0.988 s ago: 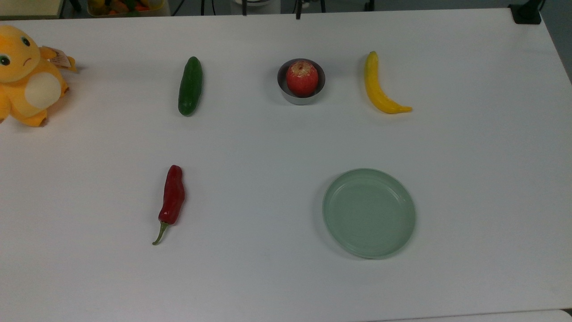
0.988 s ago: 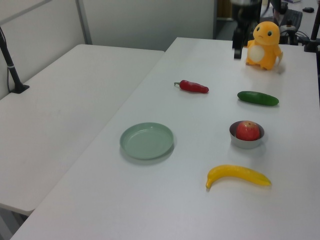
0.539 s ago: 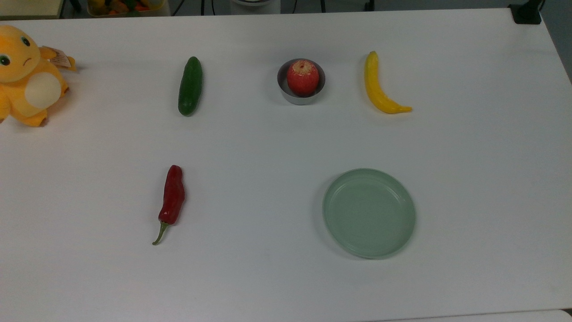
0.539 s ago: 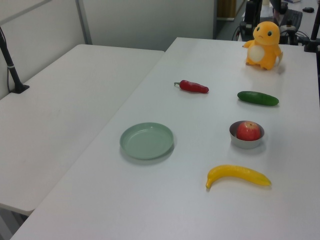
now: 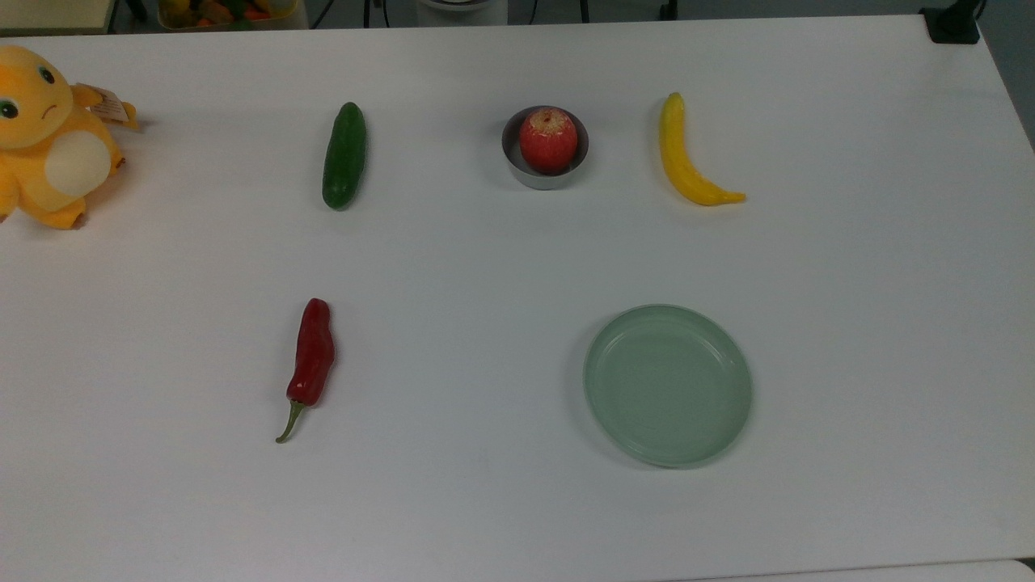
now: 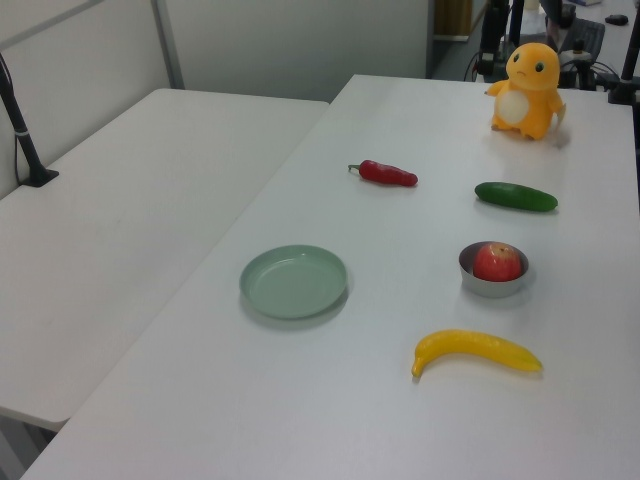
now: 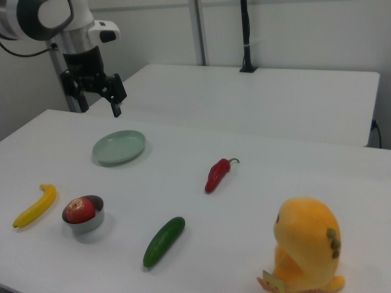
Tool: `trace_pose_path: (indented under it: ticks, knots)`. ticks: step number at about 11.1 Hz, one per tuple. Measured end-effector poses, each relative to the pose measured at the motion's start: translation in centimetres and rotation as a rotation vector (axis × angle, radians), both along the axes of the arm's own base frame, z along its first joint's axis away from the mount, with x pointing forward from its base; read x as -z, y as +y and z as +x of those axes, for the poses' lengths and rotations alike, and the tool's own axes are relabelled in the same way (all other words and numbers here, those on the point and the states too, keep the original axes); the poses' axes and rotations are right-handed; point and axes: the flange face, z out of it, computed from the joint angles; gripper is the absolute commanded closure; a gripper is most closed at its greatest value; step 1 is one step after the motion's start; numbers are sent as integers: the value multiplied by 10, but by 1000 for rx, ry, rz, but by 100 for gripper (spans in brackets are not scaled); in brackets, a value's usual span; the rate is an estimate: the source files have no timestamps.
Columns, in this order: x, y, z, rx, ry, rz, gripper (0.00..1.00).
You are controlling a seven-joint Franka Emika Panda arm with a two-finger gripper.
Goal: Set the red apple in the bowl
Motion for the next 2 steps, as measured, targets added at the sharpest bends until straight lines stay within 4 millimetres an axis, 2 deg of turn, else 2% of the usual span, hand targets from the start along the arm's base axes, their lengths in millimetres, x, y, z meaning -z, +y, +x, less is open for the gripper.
trace_pose_path:
  ticks: [2]
  knots:
    - [2,0,2,-8,-4,-1,0]
